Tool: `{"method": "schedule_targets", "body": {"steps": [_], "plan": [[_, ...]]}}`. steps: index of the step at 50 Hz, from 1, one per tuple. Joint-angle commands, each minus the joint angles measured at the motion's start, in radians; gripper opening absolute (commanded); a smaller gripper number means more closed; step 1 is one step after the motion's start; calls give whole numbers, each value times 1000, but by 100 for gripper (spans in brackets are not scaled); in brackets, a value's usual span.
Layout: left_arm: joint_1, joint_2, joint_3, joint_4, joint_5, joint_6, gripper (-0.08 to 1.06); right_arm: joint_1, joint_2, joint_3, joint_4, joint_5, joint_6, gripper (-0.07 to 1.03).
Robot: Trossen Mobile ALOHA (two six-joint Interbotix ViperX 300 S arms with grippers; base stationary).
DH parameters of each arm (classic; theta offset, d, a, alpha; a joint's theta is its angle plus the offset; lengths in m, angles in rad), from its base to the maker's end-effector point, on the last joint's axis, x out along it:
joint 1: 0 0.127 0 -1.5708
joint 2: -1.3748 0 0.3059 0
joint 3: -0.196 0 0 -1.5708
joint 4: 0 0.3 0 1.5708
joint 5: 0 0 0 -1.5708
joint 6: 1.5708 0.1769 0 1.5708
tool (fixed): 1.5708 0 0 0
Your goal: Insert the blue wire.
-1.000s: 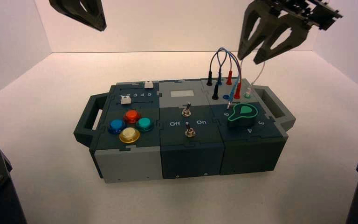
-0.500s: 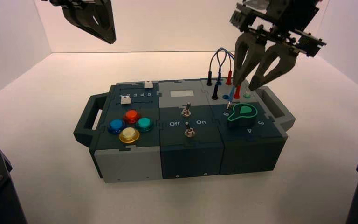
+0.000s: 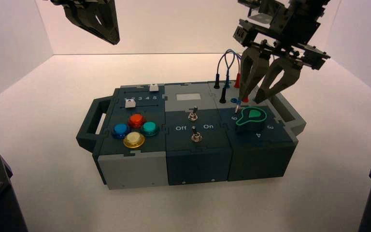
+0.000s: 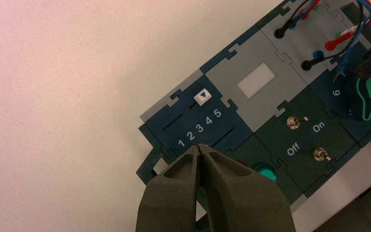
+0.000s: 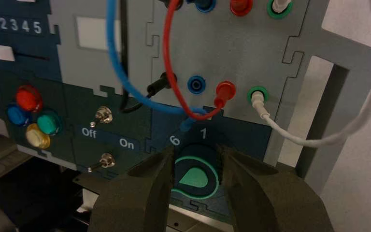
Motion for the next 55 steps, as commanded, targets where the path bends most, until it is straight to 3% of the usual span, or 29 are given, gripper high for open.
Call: {"method": "schedule_targets", "body": {"steps": [1,55], "plan": [[-3,-15,-23,-2,-3,3,-3,3,-3,-26,5,-17,-3,46],[-3,-15,-20,-2,-2,3,-3,3,80,-75,15,-43,-6,43]]}}
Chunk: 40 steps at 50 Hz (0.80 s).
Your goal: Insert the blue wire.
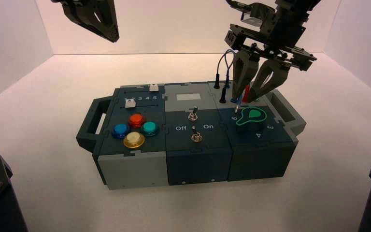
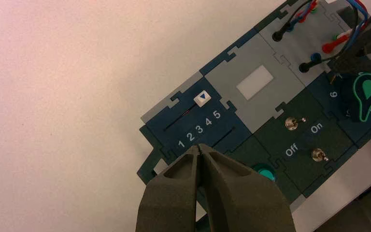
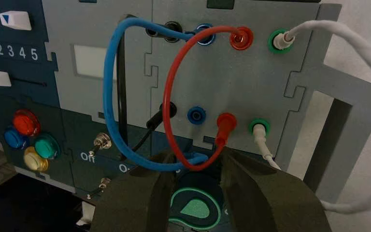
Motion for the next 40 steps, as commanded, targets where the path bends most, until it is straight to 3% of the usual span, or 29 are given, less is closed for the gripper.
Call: {"method": "schedule_targets", "body": {"steps": [1,17,22,34,40], "plan": [[-3,-5,-20,-2,-2,3,-3,3,-2,-26,11,-2,-2,43],[-3,-5,-18,-2,3,2,-3,3,11,-32,12,-3,-2,42],[-3,-5,-18,0,3,3,-3,3,20,-34,12,-3,-2,33],[-3,-5,-18,3,5,3,-3,3,66,-35,11,-9,-2,-2],[-3,-3,-18,5,5,3,-3,3,67,-35,5,-21,-3,-2]]}}
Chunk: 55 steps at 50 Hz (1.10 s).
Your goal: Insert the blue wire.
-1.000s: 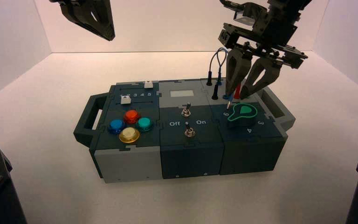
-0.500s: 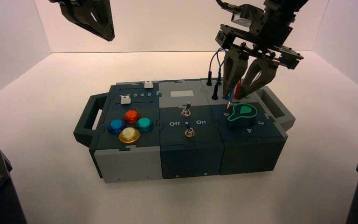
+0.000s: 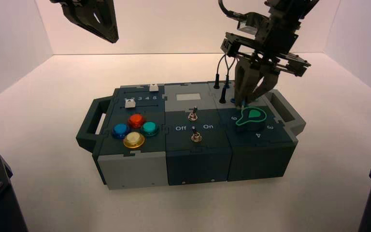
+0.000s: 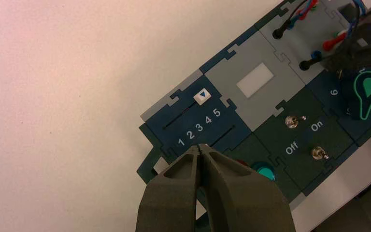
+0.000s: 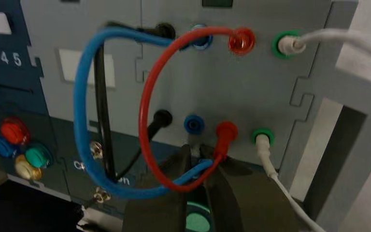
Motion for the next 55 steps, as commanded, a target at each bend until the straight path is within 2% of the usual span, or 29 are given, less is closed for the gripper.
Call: {"method": "schedule_targets", "body": {"steps": [1,9,19,24,30,41,47,55], "plan": [[-3,-2,-18,3,-3,5,-3,3,-11,-14,-6,-20,-6,-2],[-3,6,-18,3,-3,3,-3,3,-55,-11,-12,-38,-11,-2],[-3,8,-20,-2,-3,2,-3,3,-126,8,-58,-75,-12,-2],[-3,8,-20,-5,-3,0,-3,12,-147,21,-66,-103,-12,-2],[-3,5,-20,-14,-3,0,-3,48,-160,37,-75,-147,-12,-2],[-3,6,-20,-20,-3,0,-3,160,-153,64,-91,-275,-11,-2],[-3,8,-18,-20,-3,0,-3,176,-158,80,-103,-322,-9,-2],[-3,8,-18,-20,-2,0,-3,176,-186,104,-153,-347,-3,-2]]}}
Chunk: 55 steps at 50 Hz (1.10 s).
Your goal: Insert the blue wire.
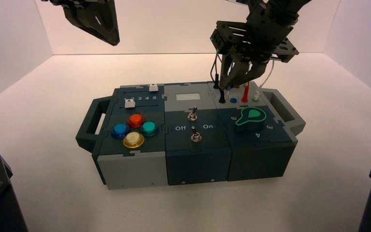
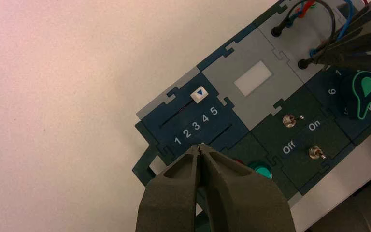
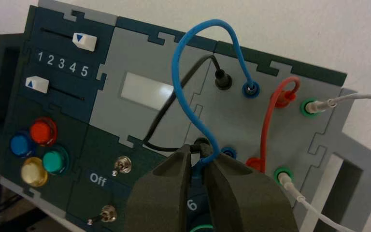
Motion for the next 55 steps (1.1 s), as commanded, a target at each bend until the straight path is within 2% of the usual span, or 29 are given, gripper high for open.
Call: {"method": "schedule_targets", "body": {"steps": [1,12,31,46,55], "plan": [[-3,-5,-18,-2,-5,0,-3,11,-40,2,-29,-17,6,-2],[-3,-5,-17,-2,-8,0,-3,11,-75,25,-57,-31,11,-2],[-3,-2,-18,-2,-9,0,-3,11,-78,80,-100,-124,11,-2],[-3,0,-18,-2,-11,0,-3,11,-77,78,-132,-160,11,-2],[-3,0,-18,-3,-9,0,-3,12,-71,72,-133,-160,11,-2]]}}
